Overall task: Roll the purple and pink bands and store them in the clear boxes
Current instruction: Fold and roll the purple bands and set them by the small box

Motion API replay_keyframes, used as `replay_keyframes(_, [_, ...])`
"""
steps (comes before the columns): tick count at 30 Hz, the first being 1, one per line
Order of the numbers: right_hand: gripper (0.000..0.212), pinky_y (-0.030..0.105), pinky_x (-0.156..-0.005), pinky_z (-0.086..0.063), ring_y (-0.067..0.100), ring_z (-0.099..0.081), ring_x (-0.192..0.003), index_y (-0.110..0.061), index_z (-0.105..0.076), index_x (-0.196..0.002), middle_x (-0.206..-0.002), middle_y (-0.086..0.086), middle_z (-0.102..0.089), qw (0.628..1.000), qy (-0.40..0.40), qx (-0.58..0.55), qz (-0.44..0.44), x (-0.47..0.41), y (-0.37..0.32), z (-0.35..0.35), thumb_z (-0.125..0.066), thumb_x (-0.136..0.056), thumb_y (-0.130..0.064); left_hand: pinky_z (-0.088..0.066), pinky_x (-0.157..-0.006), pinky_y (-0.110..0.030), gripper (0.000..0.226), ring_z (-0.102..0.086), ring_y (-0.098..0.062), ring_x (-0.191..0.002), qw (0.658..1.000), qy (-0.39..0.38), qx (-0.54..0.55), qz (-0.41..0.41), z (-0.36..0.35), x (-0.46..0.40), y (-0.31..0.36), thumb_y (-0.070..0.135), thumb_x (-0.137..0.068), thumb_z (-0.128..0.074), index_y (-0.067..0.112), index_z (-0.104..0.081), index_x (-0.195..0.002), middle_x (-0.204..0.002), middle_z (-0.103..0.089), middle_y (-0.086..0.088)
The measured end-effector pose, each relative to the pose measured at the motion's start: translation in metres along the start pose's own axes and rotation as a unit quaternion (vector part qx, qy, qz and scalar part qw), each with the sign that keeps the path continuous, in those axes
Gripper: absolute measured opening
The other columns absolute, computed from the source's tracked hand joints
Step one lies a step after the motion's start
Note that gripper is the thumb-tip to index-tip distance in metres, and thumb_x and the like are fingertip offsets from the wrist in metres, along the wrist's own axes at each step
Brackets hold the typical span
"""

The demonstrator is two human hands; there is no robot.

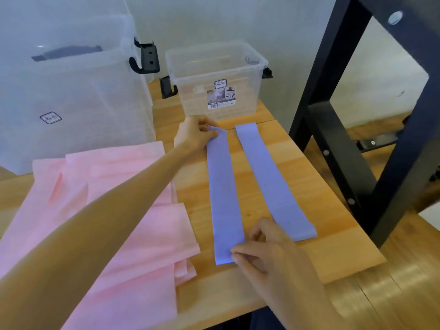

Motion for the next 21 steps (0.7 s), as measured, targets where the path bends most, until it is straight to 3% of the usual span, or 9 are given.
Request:
replay_keyframes(2, [0.02,0.017,-0.042,-0.037,0.003,-0.045,-0.079,-0.032,-0.067,-0.067,-0.088,-0.013,-0.05,0.998,0.035,0.022,0.055,0.003,-0.002,-0.001,-0.054,-0.077,-0.042,-0.056,-0.077,-0.031,0.016,-0.062,-0.007,-0.081,1.0,0.006,0.009,-0.018,-0.001,0.001,-0.001,0.015,-0.085,-0.073,0.022,-0.069,-0.099,-0.083,-0.068,0.005])
replay_keyframes(6, [0.025,0.019,-0.058,-0.041,0.009,-0.046,-0.08,-0.019,-0.069,-0.067,-0.084,-0.008,-0.057,0.989,0.069,0.009,0.128,0.0,-0.005,-0.006,-0.053,-0.083,-0.029,-0.05,-0.071,-0.016,0.017,-0.062,-0.004,-0.082,0.998,0.01,0.027,-0.048,0.0,0.001,-0.001,0.012,-0.085,-0.074,0.017,-0.064,-0.097,-0.082,-0.066,0.009])
replay_keyframes(10, [0.021,0.025,-0.051,-0.042,0.011,-0.048,-0.071,-0.015,-0.062,-0.066,-0.079,-0.007,-0.053,0.986,0.079,0.038,0.145,0.0,-0.007,-0.006,-0.057,-0.086,-0.021,-0.047,-0.073,-0.014,0.013,-0.058,-0.004,-0.075,0.995,0.002,-0.003,-0.096,-0.001,0.001,0.002,0.004,-0.086,-0.07,0.015,-0.07,-0.079,-0.08,-0.066,0.009])
replay_keyframes(15, [0.014,0.025,-0.053,-0.042,0.011,-0.048,-0.074,-0.016,-0.063,-0.075,-0.083,-0.006,-0.053,0.985,0.063,0.052,0.153,0.002,-0.005,-0.009,-0.073,-0.085,-0.013,-0.042,-0.068,-0.002,0.01,-0.056,0.003,-0.074,0.996,0.019,0.008,-0.088,0.0,0.0,-0.001,0.009,-0.087,-0.072,0.017,-0.077,-0.092,-0.084,-0.066,0.014])
replay_keyframes(18, [0.004,0.024,-0.059,-0.046,0.011,-0.053,-0.078,-0.018,-0.065,-0.087,-0.089,-0.007,-0.057,0.983,0.058,0.051,0.164,0.004,-0.005,-0.009,-0.069,-0.087,-0.019,-0.043,-0.068,-0.003,0.011,-0.058,0.001,-0.08,0.997,0.015,-0.022,-0.077,-0.001,0.001,-0.001,0.013,-0.088,-0.072,0.02,-0.077,-0.095,-0.092,-0.07,0.008])
replay_keyframes(21, [0.011,0.023,-0.067,-0.043,0.011,-0.053,-0.082,-0.02,-0.061,-0.092,-0.092,-0.009,-0.057,0.985,0.057,0.033,0.158,0.005,-0.004,-0.009,-0.053,-0.092,-0.026,-0.048,-0.083,-0.016,0.015,-0.063,-0.01,-0.102,0.997,0.001,-0.041,-0.067,0.003,0.008,0.004,0.011,-0.09,-0.068,0.018,-0.077,-0.101,-0.109,-0.069,0.003])
Point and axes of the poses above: each hand's wrist, its own x-axis away from the middle knuckle, its own z-axis out of the back of the hand, y = z × x, the point moved 7 cm from there along -x, towards the middle knuckle
